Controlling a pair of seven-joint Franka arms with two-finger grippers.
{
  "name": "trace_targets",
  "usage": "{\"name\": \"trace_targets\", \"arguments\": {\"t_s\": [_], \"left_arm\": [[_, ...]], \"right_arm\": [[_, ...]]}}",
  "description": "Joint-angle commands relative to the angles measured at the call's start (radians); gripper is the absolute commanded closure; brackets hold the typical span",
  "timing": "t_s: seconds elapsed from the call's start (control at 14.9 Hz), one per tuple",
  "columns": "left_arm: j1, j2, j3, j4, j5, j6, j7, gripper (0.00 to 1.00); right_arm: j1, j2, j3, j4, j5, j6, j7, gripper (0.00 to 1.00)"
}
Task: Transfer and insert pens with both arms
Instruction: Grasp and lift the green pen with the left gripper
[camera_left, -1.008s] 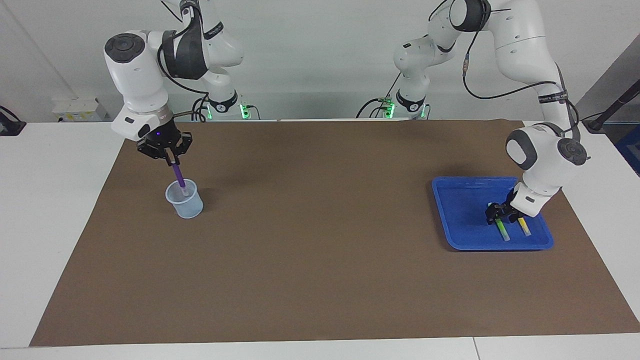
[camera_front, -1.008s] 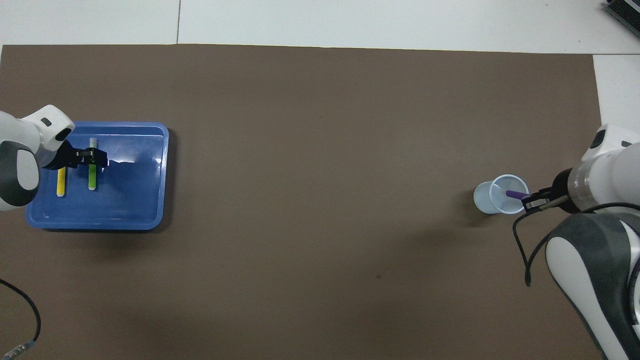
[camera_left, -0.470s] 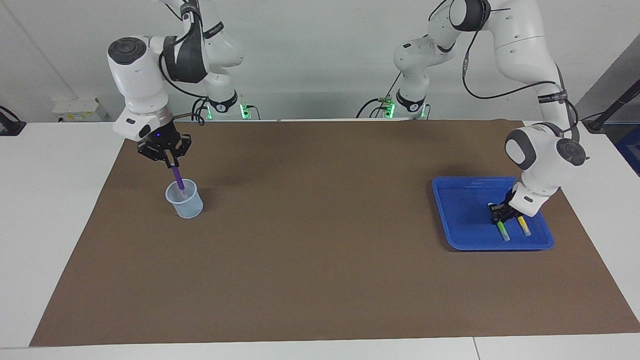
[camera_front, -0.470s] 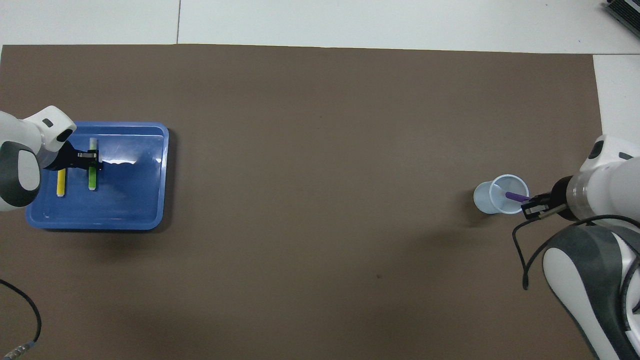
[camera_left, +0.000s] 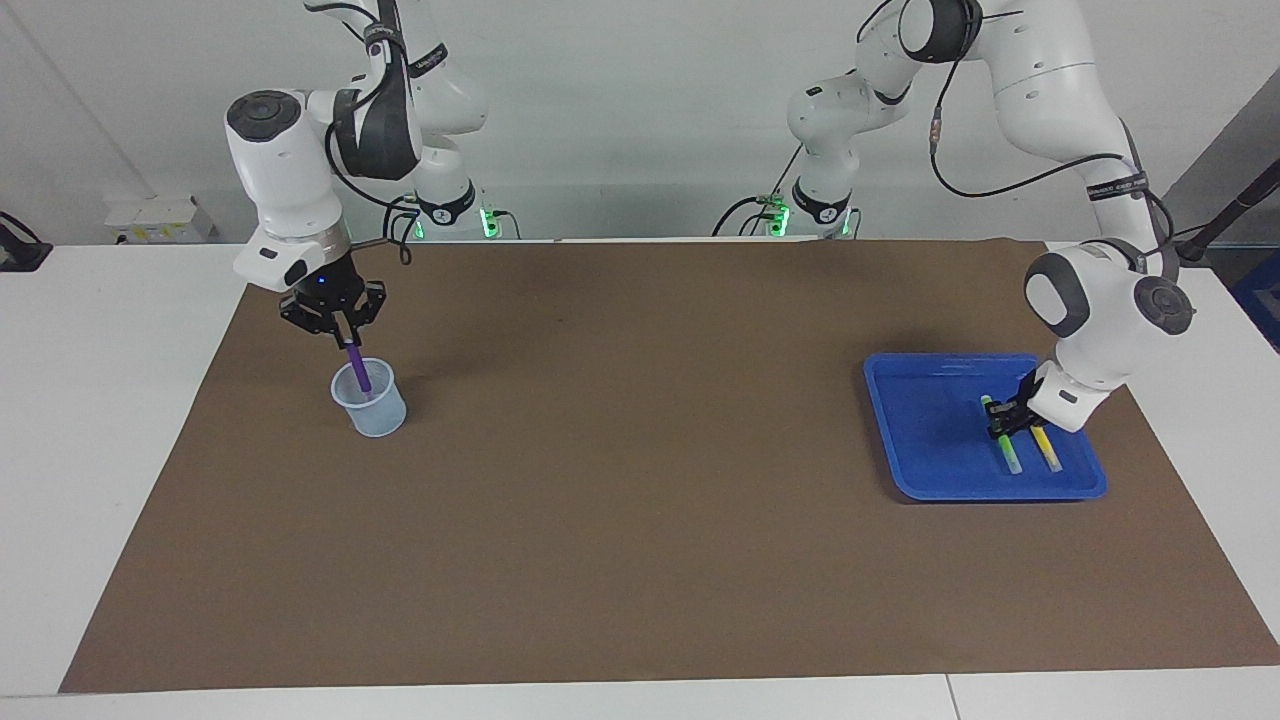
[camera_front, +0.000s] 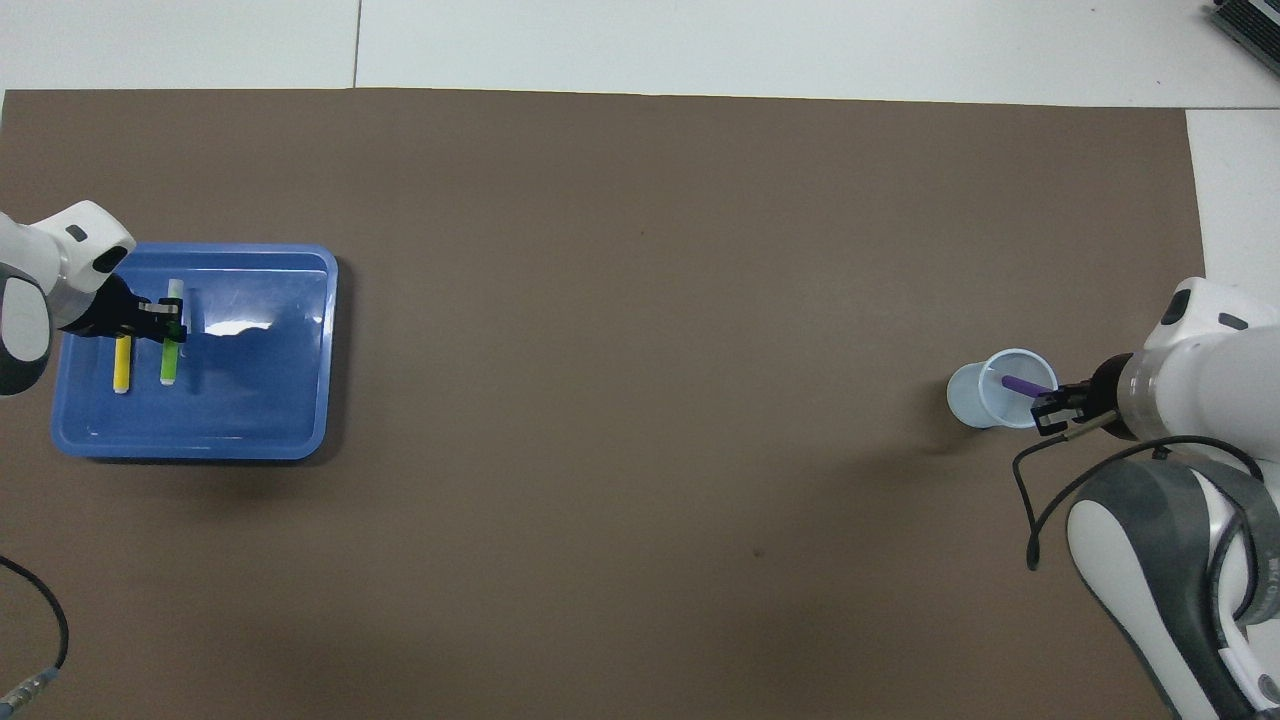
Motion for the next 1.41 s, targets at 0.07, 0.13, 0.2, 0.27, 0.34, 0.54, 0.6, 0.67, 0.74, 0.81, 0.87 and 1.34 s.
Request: {"name": "trace_targets", "arguments": {"t_s": [0.07, 0.13, 0.2, 0.27, 0.34, 0.54, 0.6, 0.67, 0.74, 0.81, 0.87, 1.34], "left_arm": [[-0.02, -0.057, -0.001, 0.049, 0.016, -0.12, -0.18, 1.0], [-0.028, -0.079, -0.003, 0.049, 0.011, -0.156, -0.208, 1.0], [-0.031, -0.102, -0.003, 0.046, 0.007, -0.199, -0.237, 1.0], [-0.042, -0.134, -0.004, 0.042, -0.012, -0.239, -0.287, 1.0], [-0.046, -0.158, -0.004, 0.042, -0.045, -0.284, -0.339, 1.0], [-0.072, -0.237, -0.006, 0.042, -0.157, -0.385, -0.514, 1.0], [-0.098, -0.26, -0.006, 0.042, -0.186, -0.419, -0.573, 1.0], [-0.118, -0.284, -0.006, 0.043, -0.214, -0.436, -0.644, 1.0], [-0.153, -0.307, -0.006, 0.042, -0.242, -0.443, -0.735, 1.0], [-0.19, -0.333, -0.006, 0.037, -0.251, -0.454, -0.827, 1.0], [-0.227, -0.35, -0.006, 0.031, -0.253, -0.454, -0.919, 1.0], [-0.379, -0.375, -0.006, -0.009, -0.435, -0.353, -1.487, 1.0]], "right_arm": [[-0.021, 0.009, 0.011, -0.026, -0.02, 0.049, -0.011, 1.0], [-0.019, 0.012, 0.009, -0.024, -0.02, 0.05, -0.002, 1.0], [-0.021, 0.012, 0.011, -0.024, -0.02, 0.05, 0.0, 0.85], [-0.021, 0.012, 0.009, -0.024, -0.02, 0.049, -0.002, 0.52], [-0.021, 0.012, 0.009, -0.024, -0.02, 0.049, -0.006, 0.23], [-0.019, 0.014, 0.011, -0.017, -0.02, 0.044, -0.011, 0.0], [-0.013, 0.018, 0.011, -0.011, -0.02, 0.037, -0.011, 0.0], [-0.01, 0.018, 0.011, -0.006, -0.02, 0.032, -0.011, 0.0], [-0.007, 0.017, 0.011, 0.002, -0.02, 0.024, -0.008, 0.0], [-0.006, 0.012, 0.014, 0.011, -0.02, 0.002, -0.006, 0.0], [-0.002, 0.007, 0.022, 0.032, -0.017, -0.04, -0.002, 0.0], [-0.001, -0.051, 0.092, 0.101, 0.237, -0.207, 0.066, 0.0]]}}
